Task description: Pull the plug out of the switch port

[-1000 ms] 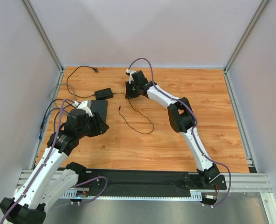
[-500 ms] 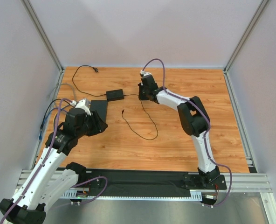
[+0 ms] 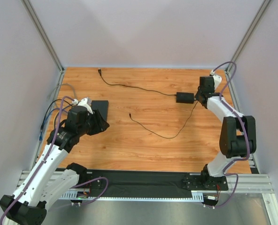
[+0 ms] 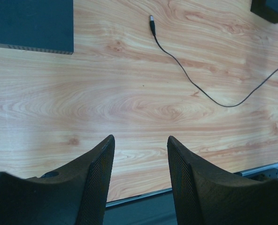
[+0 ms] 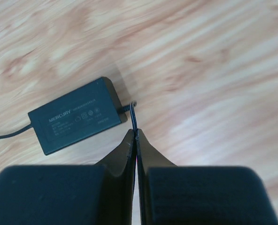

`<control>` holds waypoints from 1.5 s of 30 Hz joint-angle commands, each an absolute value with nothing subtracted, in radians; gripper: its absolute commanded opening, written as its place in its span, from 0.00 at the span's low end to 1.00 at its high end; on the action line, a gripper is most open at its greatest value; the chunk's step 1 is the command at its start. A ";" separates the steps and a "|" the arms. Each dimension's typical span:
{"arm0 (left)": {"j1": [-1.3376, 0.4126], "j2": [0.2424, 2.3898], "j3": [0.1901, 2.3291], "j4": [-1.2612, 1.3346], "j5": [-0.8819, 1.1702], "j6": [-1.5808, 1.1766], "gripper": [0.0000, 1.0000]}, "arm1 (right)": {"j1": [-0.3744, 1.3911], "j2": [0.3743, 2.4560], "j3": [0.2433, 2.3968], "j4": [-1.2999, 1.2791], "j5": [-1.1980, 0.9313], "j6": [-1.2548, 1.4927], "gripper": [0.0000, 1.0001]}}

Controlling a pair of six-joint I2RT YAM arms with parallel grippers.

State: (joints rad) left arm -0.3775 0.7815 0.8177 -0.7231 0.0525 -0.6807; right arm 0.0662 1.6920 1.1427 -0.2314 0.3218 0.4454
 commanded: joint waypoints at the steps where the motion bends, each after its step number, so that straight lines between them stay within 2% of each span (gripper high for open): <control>1: -0.380 0.778 0.867 -0.727 0.080 -0.690 0.56 | 0.013 1.582 1.127 -0.282 0.474 0.489 0.00; 14: -0.380 0.758 0.858 -0.753 0.064 -0.696 0.56 | -0.201 1.432 1.011 -0.347 0.656 0.620 0.00; 18: -0.380 0.767 0.865 -0.761 0.067 -0.695 0.56 | -0.216 1.365 0.960 -0.279 0.632 0.615 0.00; 22: -0.380 0.769 0.865 -0.762 0.066 -0.695 0.56 | -0.207 1.455 0.982 -0.239 0.522 0.575 0.03; 28: -0.380 0.785 0.859 -0.756 0.048 -0.678 0.56 | -0.163 1.552 1.066 -0.267 0.462 0.515 0.19; 29: -0.380 0.799 0.859 -0.755 0.045 -0.673 0.56 | -0.153 1.552 1.071 -0.265 0.459 0.509 0.29; 31: -0.380 0.816 0.857 -0.747 0.037 -0.666 0.56 | -0.124 1.551 1.087 -0.267 0.465 0.482 0.37; 34: -0.380 0.836 0.862 -0.736 0.017 -0.658 0.57 | -0.086 1.549 1.118 -0.275 0.463 0.445 0.45; 37: -0.380 0.867 0.879 -0.735 -0.023 -0.647 0.57 | -0.029 1.536 1.121 -0.227 0.385 0.410 0.59; 38: -0.380 0.888 0.887 -0.738 -0.055 -0.646 0.61 | -0.006 1.536 1.129 -0.191 0.339 0.396 0.66; 42: -0.330 0.974 0.957 -0.791 -0.133 -0.643 0.63 | 0.182 1.592 1.212 -0.141 0.201 0.344 0.68; 45: -0.212 1.023 0.969 -0.763 -0.088 -0.652 0.59 | 0.308 1.678 1.302 -0.127 0.065 0.308 0.68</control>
State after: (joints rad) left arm -0.2943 1.0012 0.9291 -0.7654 -0.0673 -0.6640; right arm 0.1963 1.6238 1.2037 -0.2092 0.2432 0.3767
